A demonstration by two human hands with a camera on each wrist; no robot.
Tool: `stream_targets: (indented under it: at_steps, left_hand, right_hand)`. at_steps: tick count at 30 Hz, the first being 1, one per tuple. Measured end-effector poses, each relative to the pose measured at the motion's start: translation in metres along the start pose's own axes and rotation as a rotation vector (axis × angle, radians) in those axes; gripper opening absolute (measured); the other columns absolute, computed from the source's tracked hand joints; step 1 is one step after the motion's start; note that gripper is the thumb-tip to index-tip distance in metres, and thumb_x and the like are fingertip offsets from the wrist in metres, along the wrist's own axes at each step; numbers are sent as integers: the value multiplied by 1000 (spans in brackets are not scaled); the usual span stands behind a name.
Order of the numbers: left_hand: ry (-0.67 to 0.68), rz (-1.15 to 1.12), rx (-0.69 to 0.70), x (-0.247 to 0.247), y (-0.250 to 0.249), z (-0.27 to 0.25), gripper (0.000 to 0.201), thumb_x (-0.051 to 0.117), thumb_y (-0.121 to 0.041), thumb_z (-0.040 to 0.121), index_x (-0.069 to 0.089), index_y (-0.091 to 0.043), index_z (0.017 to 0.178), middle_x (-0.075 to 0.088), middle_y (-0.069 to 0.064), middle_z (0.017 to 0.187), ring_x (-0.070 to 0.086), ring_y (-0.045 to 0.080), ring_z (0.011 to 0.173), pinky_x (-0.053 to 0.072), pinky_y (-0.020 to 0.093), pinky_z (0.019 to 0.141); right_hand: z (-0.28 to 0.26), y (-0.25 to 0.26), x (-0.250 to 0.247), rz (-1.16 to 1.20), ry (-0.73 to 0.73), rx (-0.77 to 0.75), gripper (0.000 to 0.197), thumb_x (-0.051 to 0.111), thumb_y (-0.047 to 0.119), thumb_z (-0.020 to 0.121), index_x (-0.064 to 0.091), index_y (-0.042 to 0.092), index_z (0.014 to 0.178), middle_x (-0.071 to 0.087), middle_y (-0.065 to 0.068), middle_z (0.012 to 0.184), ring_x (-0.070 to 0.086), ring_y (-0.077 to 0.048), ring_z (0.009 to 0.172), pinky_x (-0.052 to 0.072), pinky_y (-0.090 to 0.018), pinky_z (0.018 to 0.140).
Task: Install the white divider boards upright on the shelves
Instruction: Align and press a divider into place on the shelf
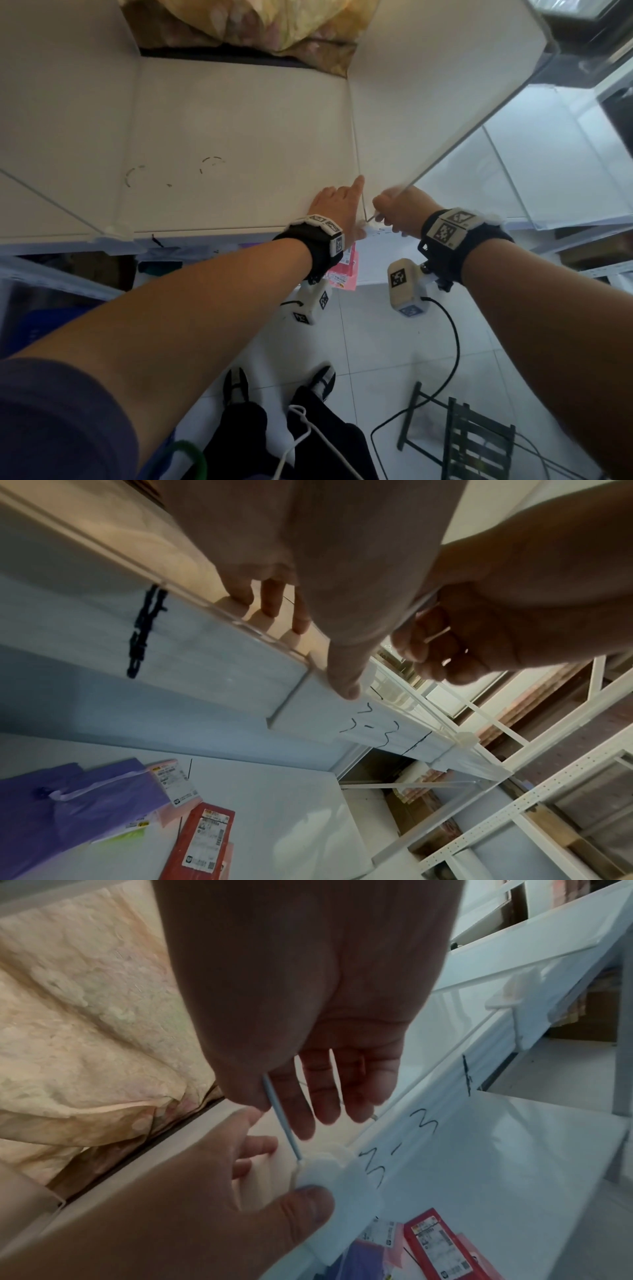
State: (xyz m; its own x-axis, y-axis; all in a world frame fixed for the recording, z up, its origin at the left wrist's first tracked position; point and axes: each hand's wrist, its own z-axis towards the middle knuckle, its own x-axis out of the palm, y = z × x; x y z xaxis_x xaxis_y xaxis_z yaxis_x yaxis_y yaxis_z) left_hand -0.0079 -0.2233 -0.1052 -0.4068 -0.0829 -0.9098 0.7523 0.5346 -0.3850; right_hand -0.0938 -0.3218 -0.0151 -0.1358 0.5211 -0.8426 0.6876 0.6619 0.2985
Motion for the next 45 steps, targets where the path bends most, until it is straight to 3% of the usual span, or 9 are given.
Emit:
stream_targets:
  at_steps: [3, 8, 22, 27, 31, 34, 39, 43, 45]
  left_hand:
    - [28, 35, 2, 1, 1, 3, 105, 65, -52, 80, -3, -22, 154, 48, 7, 140, 45, 30, 125, 32, 43, 109]
    - [31, 48, 8, 7, 4, 7, 105, 64, -53, 81, -5, -25, 154, 47, 6, 141, 44, 30, 125, 31, 43, 109]
    - [1, 55, 16, 16, 6, 11, 103, 64, -54, 81, -3, -24, 154, 45, 5, 143, 42, 31, 127, 31, 45, 109]
    - [10, 59, 9, 17, 6, 11, 102, 63, -54, 81, -1, -23, 154, 43, 4, 145, 39, 31, 131, 28, 44, 111]
    - [20, 29, 6, 16, 7, 11, 102, 64, -53, 81, 0, -23, 154, 41, 4, 147, 36, 30, 134, 26, 43, 113]
    - [19, 25, 15, 14, 7, 10, 101, 64, -54, 81, 1, -24, 154, 40, 3, 148, 36, 29, 134, 25, 42, 113]
    - [39, 15, 21, 12, 6, 7, 101, 63, -54, 82, -1, -26, 154, 38, 3, 149, 33, 29, 136, 25, 43, 114]
    - [43, 1, 21, 11, 6, 8, 100, 63, -54, 82, 1, -24, 154, 37, 4, 150, 32, 30, 137, 24, 42, 115]
    - [38, 0, 17, 12, 6, 9, 101, 64, -55, 81, 3, -22, 154, 37, 4, 151, 32, 30, 138, 24, 42, 115]
  right_hand:
    - [1, -1, 8, -39, 33, -19, 33, 38, 12, 97, 45, 18, 65, 51, -5, 75, 48, -21, 80, 46, -37, 74]
    - [4, -4, 14, 56, -55, -58, 30, 36, 21, 96, 51, 6, 74, 46, -3, 64, 43, -18, 58, 33, -25, 50]
    - [4, -3, 14, 25, -26, -109, 34, 35, 14, 97, 41, 11, 64, 38, -1, 58, 37, -16, 53, 29, -23, 48]
    - [8, -7, 16, -47, 4, -89, 38, 33, 21, 100, 38, 21, 62, 45, -4, 69, 46, -23, 76, 37, -32, 69]
    - [2, -3, 17, 41, -21, -74, 19, 40, 12, 99, 57, 4, 100, 60, -17, 97, 58, -29, 91, 46, -31, 79]
    - [-2, 0, 16, 33, -8, -62, 24, 41, 7, 98, 51, -4, 116, 61, -16, 110, 61, -29, 99, 48, -30, 84]
    - [-8, 1, 23, -99, -15, -93, 19, 41, 9, 98, 52, -1, 109, 62, -16, 105, 55, -25, 80, 50, -32, 80]
    - [-10, 7, 19, -212, 35, -73, 34, 34, 22, 101, 41, 23, 67, 56, -13, 87, 56, -33, 89, 46, -39, 84]
    - [-4, 7, 17, -279, 39, -81, 38, 33, 24, 101, 35, 25, 63, 47, -3, 72, 55, -33, 92, 44, -39, 83]
